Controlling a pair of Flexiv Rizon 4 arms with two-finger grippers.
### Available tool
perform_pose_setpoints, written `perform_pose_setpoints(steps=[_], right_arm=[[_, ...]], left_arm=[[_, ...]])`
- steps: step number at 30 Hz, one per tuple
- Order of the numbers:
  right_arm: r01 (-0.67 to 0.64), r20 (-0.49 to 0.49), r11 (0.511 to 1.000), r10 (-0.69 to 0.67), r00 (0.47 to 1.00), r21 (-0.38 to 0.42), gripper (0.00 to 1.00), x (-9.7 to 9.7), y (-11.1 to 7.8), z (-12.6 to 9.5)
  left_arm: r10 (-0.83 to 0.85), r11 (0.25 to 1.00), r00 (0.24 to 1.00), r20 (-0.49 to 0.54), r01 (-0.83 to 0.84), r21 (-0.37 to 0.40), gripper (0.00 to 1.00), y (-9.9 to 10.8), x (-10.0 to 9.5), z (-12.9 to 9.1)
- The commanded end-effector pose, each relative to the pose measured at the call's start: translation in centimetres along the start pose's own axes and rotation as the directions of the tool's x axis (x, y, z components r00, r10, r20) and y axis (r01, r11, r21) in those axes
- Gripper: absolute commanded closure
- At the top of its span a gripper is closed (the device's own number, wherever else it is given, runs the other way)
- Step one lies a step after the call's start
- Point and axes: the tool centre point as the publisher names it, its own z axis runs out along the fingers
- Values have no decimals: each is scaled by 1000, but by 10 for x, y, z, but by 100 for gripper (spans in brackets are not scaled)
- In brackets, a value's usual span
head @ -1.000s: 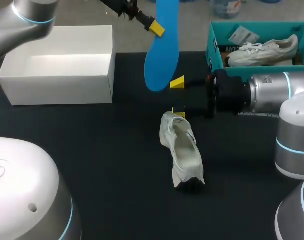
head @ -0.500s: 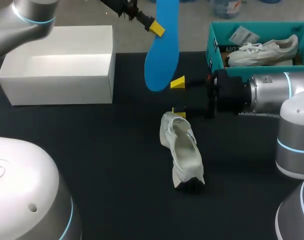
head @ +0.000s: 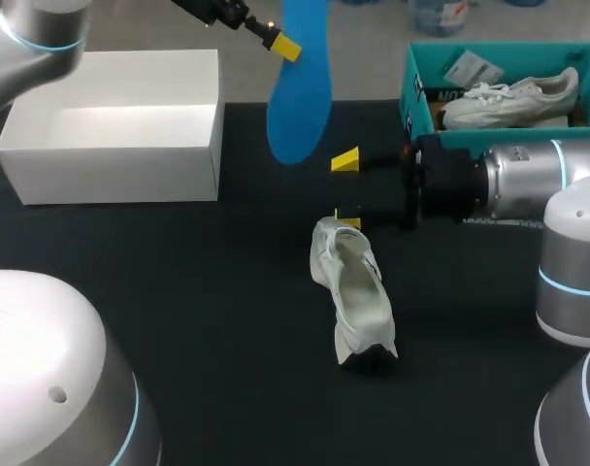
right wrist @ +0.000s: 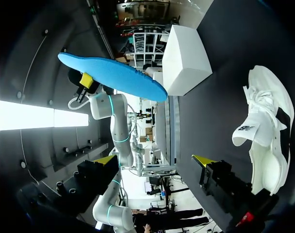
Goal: Take the shoe out of the shoebox, open the shoe tongue, remove and reinsert the insole, then place the shoe into the shoebox
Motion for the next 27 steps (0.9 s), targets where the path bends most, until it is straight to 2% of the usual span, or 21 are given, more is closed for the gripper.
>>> perform_pose_setpoints(steps=[1, 8, 15, 21, 23, 27], right_arm=[[0, 1, 1000, 0, 1000, -3, 0, -1, -1, 2], [0, 1, 1000, 0, 1000, -3, 0, -1, -1, 2], [0, 1, 1000, 0, 1000, -3, 0, -1, -1, 2], [0, 1, 1000, 0, 1000, -3, 0, -1, -1, 2], [0, 1, 1000, 0, 1000, -3, 0, -1, -1, 2], [0, 1, 1000, 0, 1000, -3, 0, -1, -1, 2]], left_arm=[[110, 983, 986, 127, -127, 130, 100, 33, 22, -6], [204, 963, 966, 160, -227, 144, 100, 59, 25, -3], [271, 947, 954, 128, -288, 142, 100, 80, 25, 5], [247, 964, 964, 101, -255, 77, 100, 90, 28, 16], [195, 979, 970, 143, -201, 31, 100, 92, 26, 22], [195, 979, 970, 143, -201, 31, 100, 92, 26, 22]])
